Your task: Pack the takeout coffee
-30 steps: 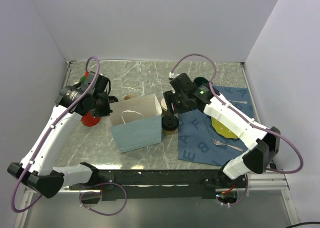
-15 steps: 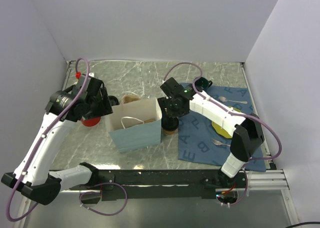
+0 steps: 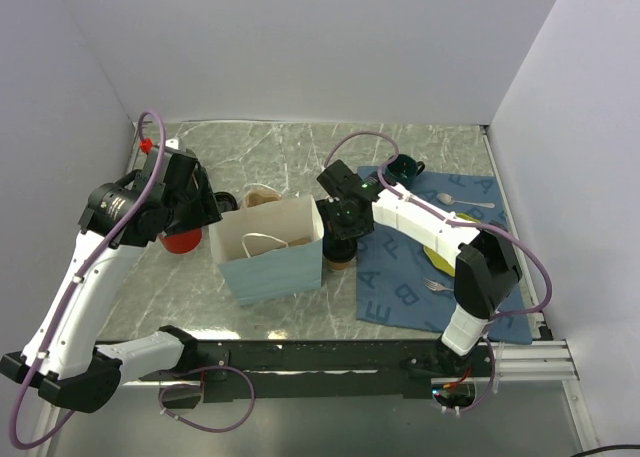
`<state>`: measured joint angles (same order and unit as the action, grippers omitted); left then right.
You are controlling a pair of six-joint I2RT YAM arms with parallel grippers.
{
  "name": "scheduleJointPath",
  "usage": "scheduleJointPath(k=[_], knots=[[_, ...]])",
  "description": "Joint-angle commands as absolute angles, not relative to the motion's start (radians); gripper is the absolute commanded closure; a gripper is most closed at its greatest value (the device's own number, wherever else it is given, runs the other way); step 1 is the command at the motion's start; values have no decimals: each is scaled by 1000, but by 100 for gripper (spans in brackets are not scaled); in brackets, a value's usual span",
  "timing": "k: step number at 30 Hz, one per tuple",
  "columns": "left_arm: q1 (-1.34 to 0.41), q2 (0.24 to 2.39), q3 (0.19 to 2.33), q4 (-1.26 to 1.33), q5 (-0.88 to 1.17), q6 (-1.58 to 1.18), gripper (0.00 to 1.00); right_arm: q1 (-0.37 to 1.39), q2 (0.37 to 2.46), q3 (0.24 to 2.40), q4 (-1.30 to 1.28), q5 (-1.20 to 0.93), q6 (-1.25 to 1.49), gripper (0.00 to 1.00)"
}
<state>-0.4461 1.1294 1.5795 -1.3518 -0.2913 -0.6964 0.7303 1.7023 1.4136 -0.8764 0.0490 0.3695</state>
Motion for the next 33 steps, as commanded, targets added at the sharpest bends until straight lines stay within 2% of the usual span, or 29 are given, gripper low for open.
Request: scheduleJointPath(k=[1, 9, 17, 33], knots=[[-440, 1114, 1617, -1373, -318, -701, 30, 730, 1724, 1431, -865, 80, 374, 16], [-440, 1109, 1617, -1371, -321, -693, 28, 735, 1735, 1442, -873, 77, 390, 15], [-440, 1112, 1606, -1373, -341, -675, 27, 742, 1729, 1479, -908, 110, 402, 9], [-440, 1109, 1603, -1371, -345, -655, 27, 750, 1769, 1479, -908, 107, 411, 13]])
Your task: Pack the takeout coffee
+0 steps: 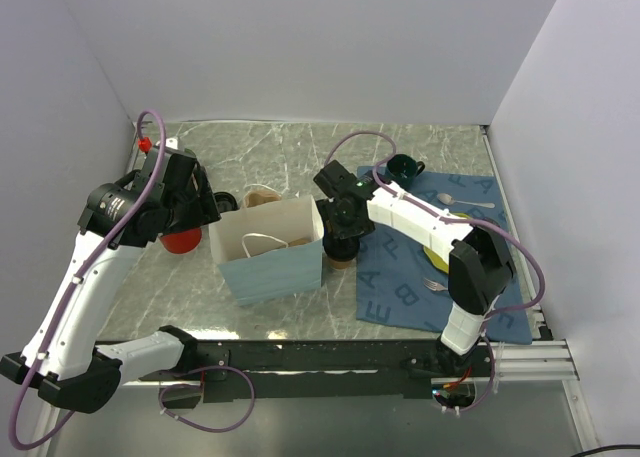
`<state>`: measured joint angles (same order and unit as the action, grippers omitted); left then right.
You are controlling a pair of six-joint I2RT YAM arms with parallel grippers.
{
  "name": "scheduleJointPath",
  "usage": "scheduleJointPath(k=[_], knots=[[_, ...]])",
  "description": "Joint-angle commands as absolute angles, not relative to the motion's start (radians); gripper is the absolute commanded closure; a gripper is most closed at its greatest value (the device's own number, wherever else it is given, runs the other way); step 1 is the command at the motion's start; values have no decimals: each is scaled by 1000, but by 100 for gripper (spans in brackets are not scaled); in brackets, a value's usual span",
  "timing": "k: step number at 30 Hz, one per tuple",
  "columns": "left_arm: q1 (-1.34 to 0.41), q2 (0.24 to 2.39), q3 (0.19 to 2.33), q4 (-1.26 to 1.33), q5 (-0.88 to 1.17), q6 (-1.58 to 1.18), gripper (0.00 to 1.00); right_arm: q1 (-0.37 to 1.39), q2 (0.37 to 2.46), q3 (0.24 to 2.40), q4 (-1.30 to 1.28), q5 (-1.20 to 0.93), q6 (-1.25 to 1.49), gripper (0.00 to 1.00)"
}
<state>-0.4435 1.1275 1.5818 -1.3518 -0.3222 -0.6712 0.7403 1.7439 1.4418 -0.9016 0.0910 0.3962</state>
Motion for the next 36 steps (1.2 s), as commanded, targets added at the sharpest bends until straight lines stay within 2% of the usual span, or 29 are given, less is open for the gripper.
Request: scheduleJointPath(k=[1, 10, 22, 36], knots=[[-440, 1109, 1601, -1371, -345, -657, 27, 750, 1770, 1479, -913, 112, 411, 14], [-439, 1104, 1594, -1371, -337, -664, 28, 758, 1767, 1471, -931, 135, 420, 17], [-439, 1086, 1536, -1345, -290, -692, 32, 765, 1710, 1491, -968, 155, 396, 34], [-439, 1124, 1508, -1264, -256, -696, 45, 733, 1511, 1584, -1089, 241, 327, 39]])
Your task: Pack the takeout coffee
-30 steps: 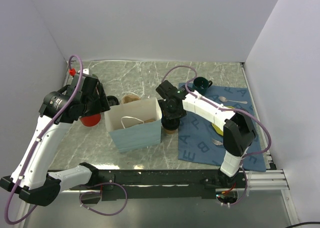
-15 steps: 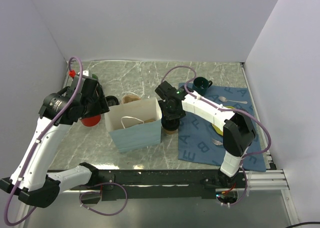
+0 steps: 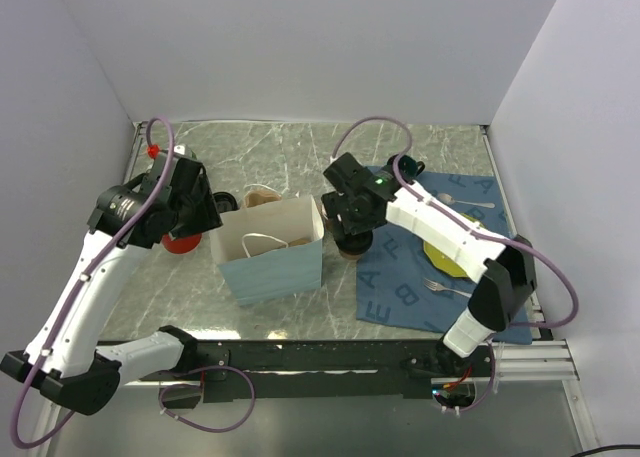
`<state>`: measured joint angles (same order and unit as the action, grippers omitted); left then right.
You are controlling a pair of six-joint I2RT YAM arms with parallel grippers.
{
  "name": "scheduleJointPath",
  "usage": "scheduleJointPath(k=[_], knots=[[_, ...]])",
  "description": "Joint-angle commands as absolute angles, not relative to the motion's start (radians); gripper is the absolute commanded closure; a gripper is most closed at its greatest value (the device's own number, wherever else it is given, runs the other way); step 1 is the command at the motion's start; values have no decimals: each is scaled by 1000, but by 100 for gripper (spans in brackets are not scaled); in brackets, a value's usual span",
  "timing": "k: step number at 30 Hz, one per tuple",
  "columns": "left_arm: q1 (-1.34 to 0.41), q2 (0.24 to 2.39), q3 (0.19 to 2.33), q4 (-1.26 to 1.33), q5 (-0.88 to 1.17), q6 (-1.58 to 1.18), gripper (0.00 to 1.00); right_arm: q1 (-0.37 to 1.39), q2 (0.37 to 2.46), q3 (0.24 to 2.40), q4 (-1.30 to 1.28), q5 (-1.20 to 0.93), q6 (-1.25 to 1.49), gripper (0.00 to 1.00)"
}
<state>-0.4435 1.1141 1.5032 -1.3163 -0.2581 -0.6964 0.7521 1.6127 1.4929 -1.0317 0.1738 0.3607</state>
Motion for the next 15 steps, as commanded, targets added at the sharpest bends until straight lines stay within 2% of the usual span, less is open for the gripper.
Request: scheduleJointPath(k=[1, 3, 8, 11, 12, 15], knots=[[-439, 1126, 1503, -1261, -265, -692, 47, 727, 1497, 1600, -1104, 245, 319, 40], [-439, 1135, 1499, -1249, -265, -678, 52, 726, 1450, 1644, -1111, 256, 290, 41], [-439, 1143, 1483, -1227, -219, -676, 58, 721, 1367, 1779, -1144, 235, 203, 43], [-439, 1134, 1474, -1204, -169, -664, 73, 723, 1309, 1830, -1106, 152, 132, 46], [-439, 1135, 1471, -1195, -152, -657, 82, 723, 1292, 1835, -1088, 120, 111, 47], [-439, 1123, 1460, -1155, -75, -629, 93, 723, 1232, 1858, -1023, -20, 43, 48]])
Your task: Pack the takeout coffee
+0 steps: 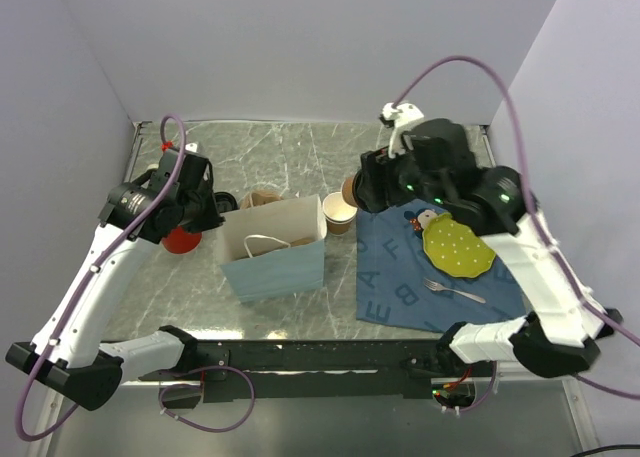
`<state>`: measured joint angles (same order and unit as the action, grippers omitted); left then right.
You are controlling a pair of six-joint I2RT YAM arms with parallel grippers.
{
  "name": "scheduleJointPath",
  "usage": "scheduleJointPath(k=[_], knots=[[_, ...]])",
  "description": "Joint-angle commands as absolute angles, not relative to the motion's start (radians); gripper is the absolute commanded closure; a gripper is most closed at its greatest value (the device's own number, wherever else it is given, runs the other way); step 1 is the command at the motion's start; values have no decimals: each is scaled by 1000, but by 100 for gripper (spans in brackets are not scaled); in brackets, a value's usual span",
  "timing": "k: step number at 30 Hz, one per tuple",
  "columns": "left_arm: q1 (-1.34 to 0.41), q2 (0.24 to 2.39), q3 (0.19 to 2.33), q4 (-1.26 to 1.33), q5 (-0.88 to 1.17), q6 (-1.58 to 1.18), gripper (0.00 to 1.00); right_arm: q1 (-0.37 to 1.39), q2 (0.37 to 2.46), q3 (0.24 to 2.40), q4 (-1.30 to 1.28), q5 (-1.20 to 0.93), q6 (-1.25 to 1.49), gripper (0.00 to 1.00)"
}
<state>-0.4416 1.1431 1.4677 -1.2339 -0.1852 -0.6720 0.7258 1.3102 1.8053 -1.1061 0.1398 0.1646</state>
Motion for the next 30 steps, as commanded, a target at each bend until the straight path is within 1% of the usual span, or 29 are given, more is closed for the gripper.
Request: scheduleJointPath(k=[1, 5, 10, 11, 17, 22, 23, 26, 27, 29, 30], knots=[[-439, 1118, 1454, -1146, -45, -623, 94, 724, 1218, 1859, -1008, -49, 31, 48], [-439, 1115, 1447, -1112, 24, -594, 98, 735, 1157, 1830, -939, -240, -32, 48], [-439, 1115, 1465, -1104, 63, -577, 98, 801, 1137, 1783, -900, -370, -71, 48], [-439, 1117, 1470, -1104, 72, -560, 99, 811, 1149, 1786, -908, -377, -81, 48], [-439, 1132, 1503, -1190, 83, -517, 99, 928, 1221, 1833, -965, -261, -166, 48], [-439, 1101, 1462, -1189, 120, -463, 99, 953, 1258, 1803, -947, -218, -218, 48], [-439, 1101, 1465, -1190, 118, -459, 98, 954, 1268, 1796, -940, -209, -230, 48], [-439, 1098, 1480, -1169, 123, -468, 88, 966, 1305, 1795, -962, -187, -252, 49], [-439, 1098, 1486, -1169, 118, -471, 80, 980, 1308, 1790, -959, -180, -256, 49], [-439, 1103, 1497, -1169, 101, -485, 71, 992, 1315, 1769, -947, -167, -268, 49], [-439, 1104, 1509, -1173, 89, -494, 63, 1002, 1319, 1763, -943, -154, -273, 50]])
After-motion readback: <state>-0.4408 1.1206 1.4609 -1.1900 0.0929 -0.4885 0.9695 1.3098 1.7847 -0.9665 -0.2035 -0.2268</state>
